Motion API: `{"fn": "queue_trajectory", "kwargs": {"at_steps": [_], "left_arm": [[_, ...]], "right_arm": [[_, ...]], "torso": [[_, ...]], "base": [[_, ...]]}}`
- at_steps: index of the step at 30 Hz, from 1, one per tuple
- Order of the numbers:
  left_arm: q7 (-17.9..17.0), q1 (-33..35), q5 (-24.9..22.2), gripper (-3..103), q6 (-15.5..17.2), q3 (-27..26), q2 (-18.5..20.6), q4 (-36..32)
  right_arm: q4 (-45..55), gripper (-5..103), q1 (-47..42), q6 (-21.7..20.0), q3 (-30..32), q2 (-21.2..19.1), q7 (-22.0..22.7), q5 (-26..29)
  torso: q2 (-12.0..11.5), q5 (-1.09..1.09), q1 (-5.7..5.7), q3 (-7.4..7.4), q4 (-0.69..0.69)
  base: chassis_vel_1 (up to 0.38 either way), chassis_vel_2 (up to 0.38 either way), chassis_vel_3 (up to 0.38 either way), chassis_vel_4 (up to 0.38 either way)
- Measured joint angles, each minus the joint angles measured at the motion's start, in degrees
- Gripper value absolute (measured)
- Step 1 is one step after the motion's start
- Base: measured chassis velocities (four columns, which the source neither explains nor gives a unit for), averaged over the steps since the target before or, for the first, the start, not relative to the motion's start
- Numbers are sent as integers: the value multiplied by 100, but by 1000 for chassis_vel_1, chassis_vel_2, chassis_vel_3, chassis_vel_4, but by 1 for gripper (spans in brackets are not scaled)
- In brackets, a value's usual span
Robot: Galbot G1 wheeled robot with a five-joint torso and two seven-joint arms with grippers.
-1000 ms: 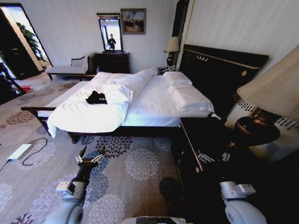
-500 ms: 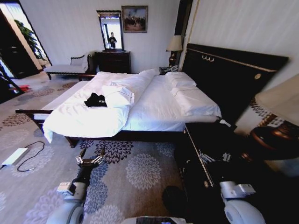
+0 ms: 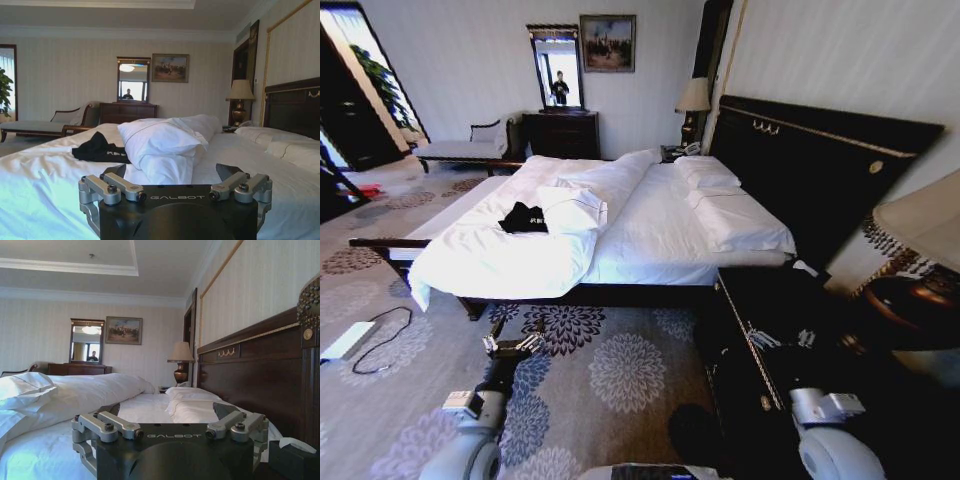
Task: Fold the clothes on the bed.
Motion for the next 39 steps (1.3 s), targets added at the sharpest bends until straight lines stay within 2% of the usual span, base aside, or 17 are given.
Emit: {"fn": "queue_trajectory", "kwargs": {"at_steps": [39], "left_arm": [[-4,119,49,100,-129,25,-110,-52]], "right_arm": [[-125,100,83,5,-25,47,7,94]], "torso": [[0,0,2,1,0]], "base": [[-97,99,98,-97]]}}
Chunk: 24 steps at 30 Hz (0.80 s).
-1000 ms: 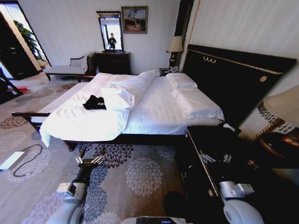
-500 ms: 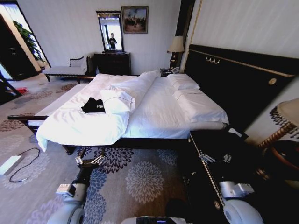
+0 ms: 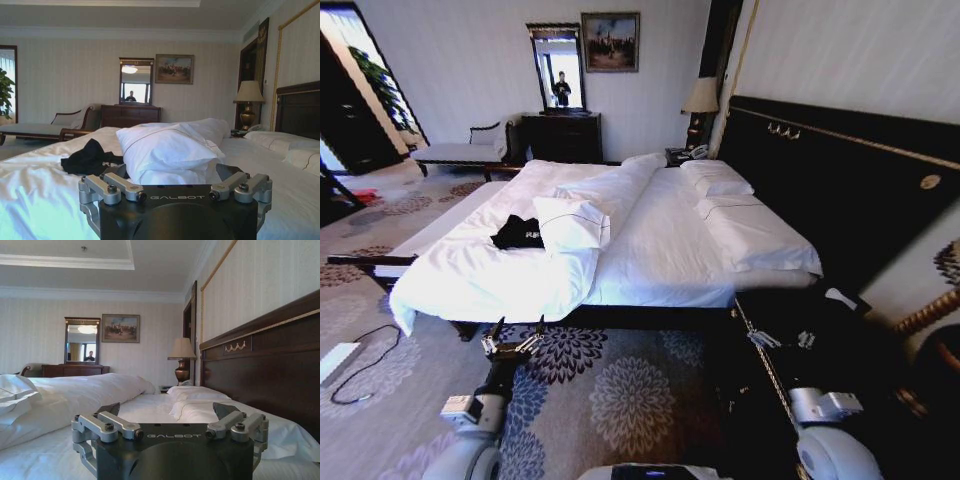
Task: Fold the clothes on the bed.
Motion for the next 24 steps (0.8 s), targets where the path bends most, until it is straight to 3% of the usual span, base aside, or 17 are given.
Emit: {"fn": "queue_trajectory", "kwargs": {"at_steps": [24], "left_arm": [[5,16,11,100,-11,-7,48,13]], "right_arm": [[-109,100,52,11,-9,17,-3,-8]], "torso": [[0,0,0,0,0]], "base": [[-109,104,110,-109]]}}
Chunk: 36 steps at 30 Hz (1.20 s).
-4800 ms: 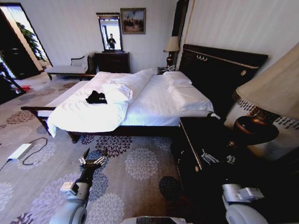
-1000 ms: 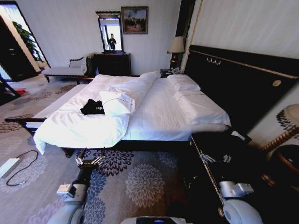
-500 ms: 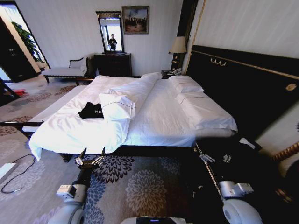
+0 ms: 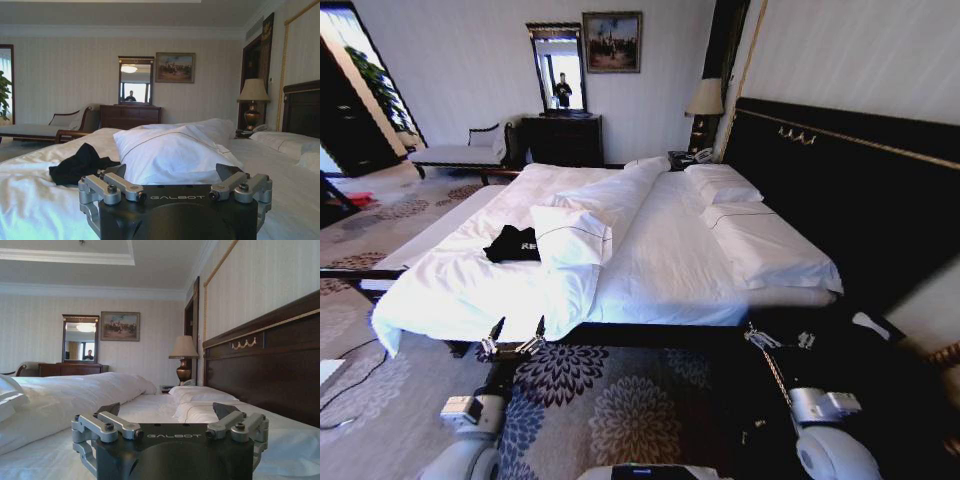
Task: Fold the clothes on the bed.
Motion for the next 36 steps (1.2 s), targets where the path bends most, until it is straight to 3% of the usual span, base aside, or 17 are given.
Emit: {"fn": "queue_trajectory", "kwargs": {"at_steps": [26,36], "left_arm": [[1,-109,-11,100,-11,34,0,147],[-3,-94,-16,100,-29,22,2,99]], "right_arm": [[-226,100,153,74,-87,56,31,-63],[-239,100,172,130,-129,113,40,-122]], "torso": [[-2,1,5,2,1],[0,0,-3,-1,0]], "base": [[-202,205,201,-194],[-65,59,50,-53]]}}
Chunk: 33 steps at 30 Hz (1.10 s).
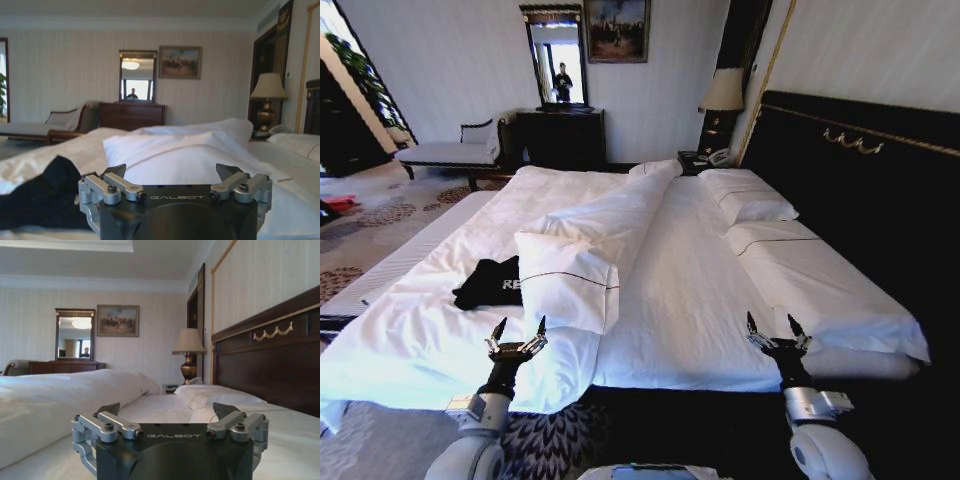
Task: Fold the clothes on the bed.
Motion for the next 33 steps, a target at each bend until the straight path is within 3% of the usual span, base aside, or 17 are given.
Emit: {"fn": "queue_trajectory", "kwargs": {"at_steps": [33], "left_arm": [[-35,459,68,100,-99,-485,-173,-401]], "right_arm": [[54,100,349,47,-237,-85,-16,-84]], "torso": [[0,0,3,1,0]], "base": [[2,-3,-3,1]]}}
